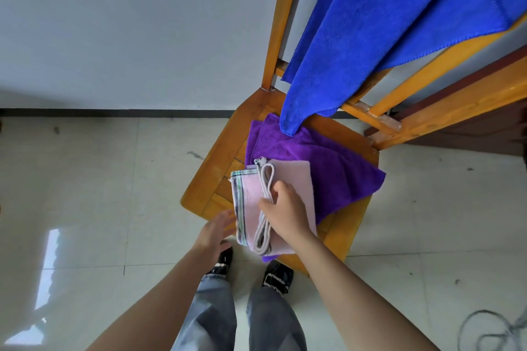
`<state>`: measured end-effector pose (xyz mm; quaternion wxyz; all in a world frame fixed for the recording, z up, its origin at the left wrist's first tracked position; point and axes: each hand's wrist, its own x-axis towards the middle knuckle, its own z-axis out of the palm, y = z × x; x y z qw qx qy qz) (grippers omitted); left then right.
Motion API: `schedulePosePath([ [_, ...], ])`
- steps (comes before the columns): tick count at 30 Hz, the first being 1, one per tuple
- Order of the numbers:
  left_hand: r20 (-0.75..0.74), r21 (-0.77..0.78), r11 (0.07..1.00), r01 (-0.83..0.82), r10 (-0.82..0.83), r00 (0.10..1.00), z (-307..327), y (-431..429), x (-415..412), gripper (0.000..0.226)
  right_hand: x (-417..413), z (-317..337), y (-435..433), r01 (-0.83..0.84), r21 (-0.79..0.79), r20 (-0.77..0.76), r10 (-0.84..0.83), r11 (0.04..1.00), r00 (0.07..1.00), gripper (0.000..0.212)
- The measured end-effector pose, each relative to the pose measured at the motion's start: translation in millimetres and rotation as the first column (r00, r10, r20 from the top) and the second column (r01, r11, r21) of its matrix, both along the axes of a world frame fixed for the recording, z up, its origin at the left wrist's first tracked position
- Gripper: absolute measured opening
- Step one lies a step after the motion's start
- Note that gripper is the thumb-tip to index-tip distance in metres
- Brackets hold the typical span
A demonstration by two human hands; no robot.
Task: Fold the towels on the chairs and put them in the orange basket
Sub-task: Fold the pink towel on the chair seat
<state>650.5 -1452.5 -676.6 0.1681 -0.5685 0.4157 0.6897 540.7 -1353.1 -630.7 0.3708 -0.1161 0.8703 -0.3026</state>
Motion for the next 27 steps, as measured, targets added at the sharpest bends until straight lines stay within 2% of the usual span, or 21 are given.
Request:
schedulePosePath([
  [2,0.003,0.024,0.999,-0.021,0.021,1.000,1.7,0.0,-0.4,0.037,-1.5,-4.5,-2.8,-0.005,-0.023,0.032,0.006,1.000,0.999,0.027],
  [4,0.001,0.031,0.999,-0.027,0.027,1.000,0.5,-2.3,1.1,0.038,-1.5,-8.5,-1.8,-0.043,-0.039,0.107,0.047,0.998,0.993,0.011],
  [6,0.000,0.033,0.999,-0.029,0.029,1.000,0.8,-3.6,3.0,0.039,-0.3,-15.8,8.9,-0.142,0.023,0.136,0.137,0.990,0.981,0.020],
  [7,-0.007,0.018,0.999,-0.026,0.026,1.000,1.5,-3.8,2.7,0.040,1.1,-18.8,17.0,-0.215,0.087,0.073,0.209,0.973,0.975,0.024],
  [8,-0.017,-0.009,1.000,-0.004,0.003,1.000,2.1,-3.8,2.1,0.038,3.1,-21.1,26.7,-0.289,0.170,-0.100,0.308,0.942,0.946,0.023],
  [9,-0.031,-0.060,0.997,0.045,-0.047,0.998,2.9,-3.1,2.4,0.034,5.1,-22.8,36.8,-0.348,0.268,-0.281,0.418,0.899,0.864,0.018],
  [11,-0.005,-0.237,0.940,0.245,-0.253,0.967,0.6,-0.8,3.9,0.029,7.8,-25.7,56.5,-0.389,0.388,-0.425,0.536,0.836,0.729,0.025],
  [12,0.076,-0.366,0.832,0.417,-0.420,0.904,-3.5,0.8,5.8,0.036,8.1,-27.5,65.5,-0.401,0.416,-0.449,0.568,0.816,0.689,0.031],
  [13,0.213,-0.502,0.626,0.598,-0.580,0.786,-6.4,2.3,8.2,0.044,8.7,-31.0,74.3,-0.431,0.428,-0.458,0.602,0.795,0.654,0.035],
  [14,0.349,-0.610,0.353,0.710,-0.684,0.640,-8.1,3.6,10.0,0.048,8.6,-33.9,83.3,-0.472,0.429,-0.460,0.635,0.771,0.620,0.039],
  [15,0.428,-0.683,0.103,0.723,-0.746,0.511,-11.2,5.4,11.1,0.048,8.6,-37.4,91.4,-0.524,0.427,-0.452,0.676,0.737,0.582,0.044],
  [16,0.460,-0.717,-0.063,0.694,-0.790,0.404,-13.1,9.1,10.1,0.050,9.3,-41.5,97.8,-0.573,0.432,-0.429,0.718,0.696,0.549,0.051],
  [18,0.478,-0.721,-0.271,0.638,-0.861,0.174,-14.1,20.8,8.3,0.062,10.9,-48.3,105.1,-0.648,0.459,-0.333,0.794,0.608,0.509,0.069],
  [19,0.480,-0.721,-0.335,0.607,-0.873,0.088,-18.3,26.6,12.3,0.068,12.2,-52.0,106.6,-0.669,0.464,-0.292,0.813,0.581,0.504,0.078],
  [21,0.462,-0.652,-0.356,0.669,-0.887,-0.023,-23.3,37.3,17.2,0.086,15.0,-57.7,107.0,-0.664,0.467,-0.255,0.808,0.583,0.530,0.086],
  [23,0.492,-0.575,-0.349,0.740,-0.870,-0.028,-28.4,44.9,19.6,0.098,17.0,-62.2,106.7,-0.639,0.454,-0.288,0.780,0.621,0.555,0.081],
  [25,0.537,-0.541,-0.373,0.754,-0.843,-0.032,-34.4,50.4,17.7,0.084,18.1,-68.9,106.8,-0.603,0.420,-0.372,0.735,0.678,0.567,0.071],
  [27,0.572,-0.495,-0.390,0.776,-0.819,-0.047,-31.5,50.4,11.3,0.079,18.4,-77.4,106.8,-0.580,0.374,-0.463,0.688,0.723,0.559,0.061],
])
